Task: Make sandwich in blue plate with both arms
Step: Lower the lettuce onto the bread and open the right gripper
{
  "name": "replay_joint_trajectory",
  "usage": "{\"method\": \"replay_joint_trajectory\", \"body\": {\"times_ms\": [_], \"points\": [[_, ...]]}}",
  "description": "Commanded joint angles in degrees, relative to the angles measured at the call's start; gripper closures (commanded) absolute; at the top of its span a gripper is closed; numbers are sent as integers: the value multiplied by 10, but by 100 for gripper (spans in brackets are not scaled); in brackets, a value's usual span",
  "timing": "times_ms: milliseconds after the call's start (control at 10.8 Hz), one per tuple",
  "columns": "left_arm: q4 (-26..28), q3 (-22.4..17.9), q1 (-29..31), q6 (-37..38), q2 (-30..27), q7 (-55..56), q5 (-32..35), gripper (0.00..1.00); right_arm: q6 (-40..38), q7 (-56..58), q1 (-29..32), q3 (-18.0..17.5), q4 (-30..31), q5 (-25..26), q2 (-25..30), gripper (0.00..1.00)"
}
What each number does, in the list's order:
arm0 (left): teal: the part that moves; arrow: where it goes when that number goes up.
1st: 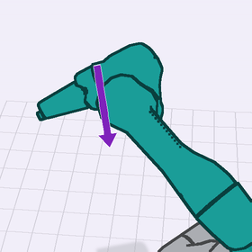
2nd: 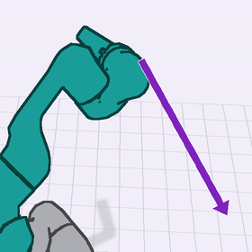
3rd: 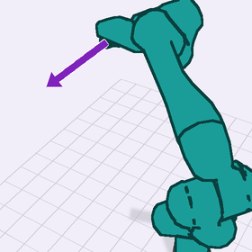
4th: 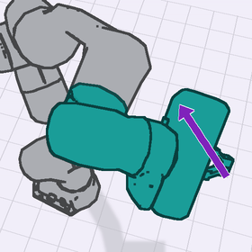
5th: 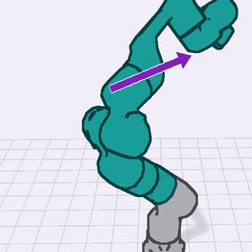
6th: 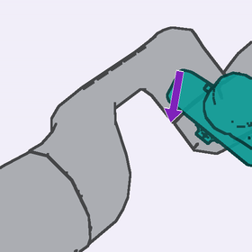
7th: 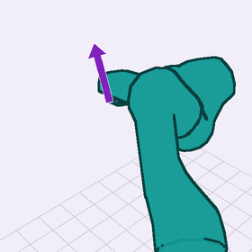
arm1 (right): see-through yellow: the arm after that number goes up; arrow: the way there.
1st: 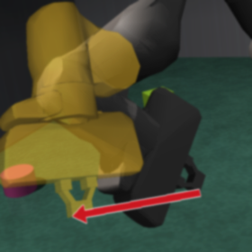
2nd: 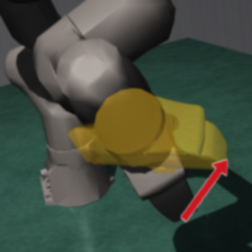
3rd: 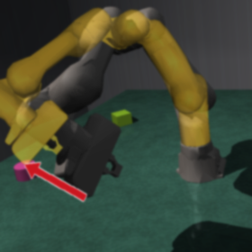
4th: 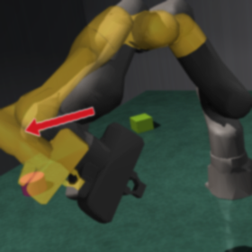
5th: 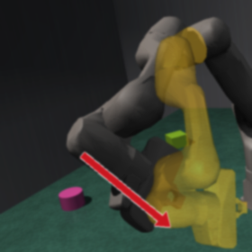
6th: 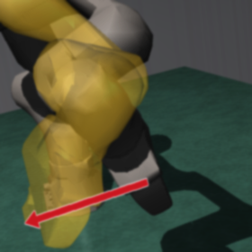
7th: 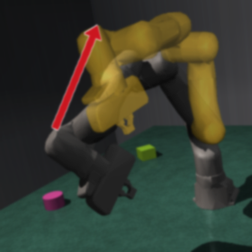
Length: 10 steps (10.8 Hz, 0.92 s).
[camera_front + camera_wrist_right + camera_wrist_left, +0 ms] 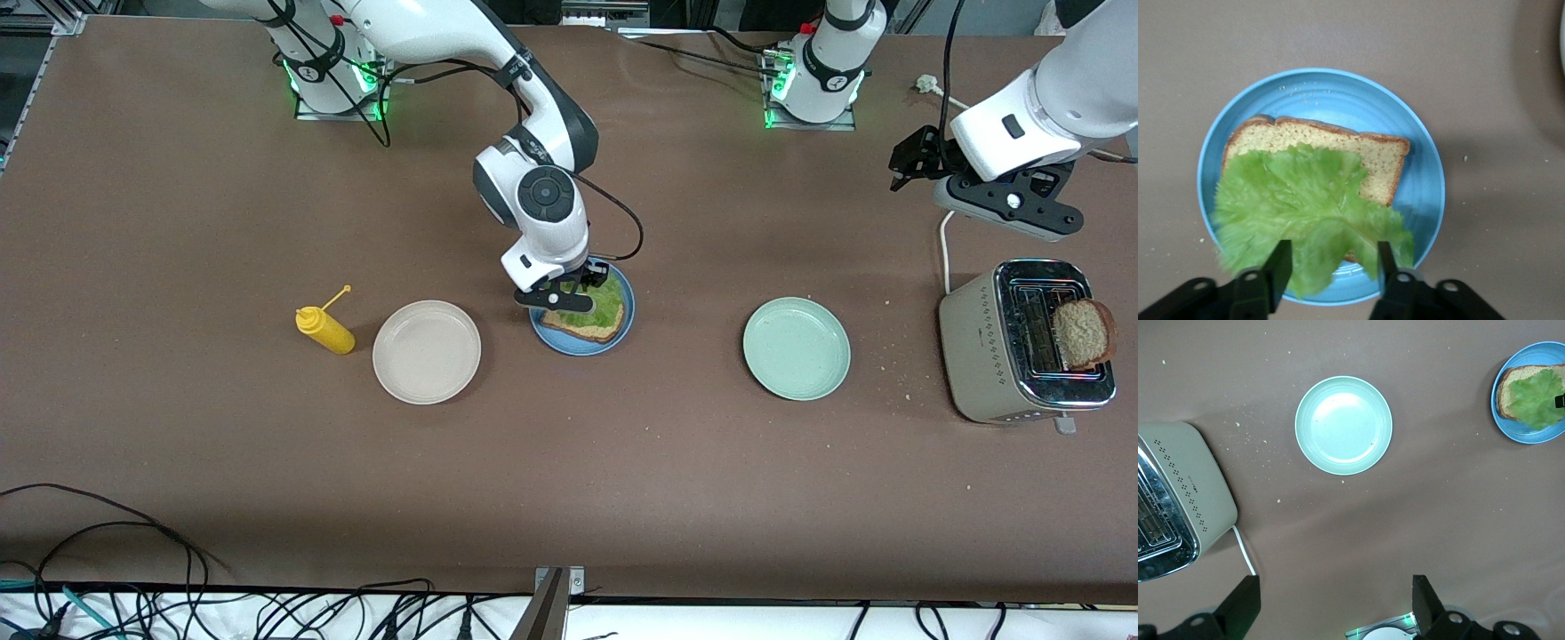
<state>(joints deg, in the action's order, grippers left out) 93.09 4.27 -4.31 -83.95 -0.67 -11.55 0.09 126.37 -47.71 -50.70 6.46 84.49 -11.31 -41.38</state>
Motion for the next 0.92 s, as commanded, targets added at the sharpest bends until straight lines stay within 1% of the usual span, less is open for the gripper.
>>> {"method": "replay_joint_trajectory", "body": {"times_ms": [0, 184, 277, 461, 645, 830], "points": [[-13, -1, 0, 13, 4, -1, 6, 0, 4, -7, 14, -15, 30, 13, 45, 0], [-13, -1, 0, 13, 3, -1, 6, 0, -4, 5, 32, -21, 35, 13, 69, 0], [-13, -1, 0, 13, 4, -1, 6, 0, -21, 19, 52, -30, 38, 14, 86, 0], [-13, -1, 0, 13, 3, -1, 6, 0, -61, 100, 107, -47, 36, 15, 113, 0], [-13, -1, 4, 13, 4, 2, 7, 0, -104, 202, 186, -72, 37, 16, 147, 0], [-13, -1, 11, 12, 5, -1, 7, 0, -161, 267, 240, -76, 36, 20, 185, 0]]}}
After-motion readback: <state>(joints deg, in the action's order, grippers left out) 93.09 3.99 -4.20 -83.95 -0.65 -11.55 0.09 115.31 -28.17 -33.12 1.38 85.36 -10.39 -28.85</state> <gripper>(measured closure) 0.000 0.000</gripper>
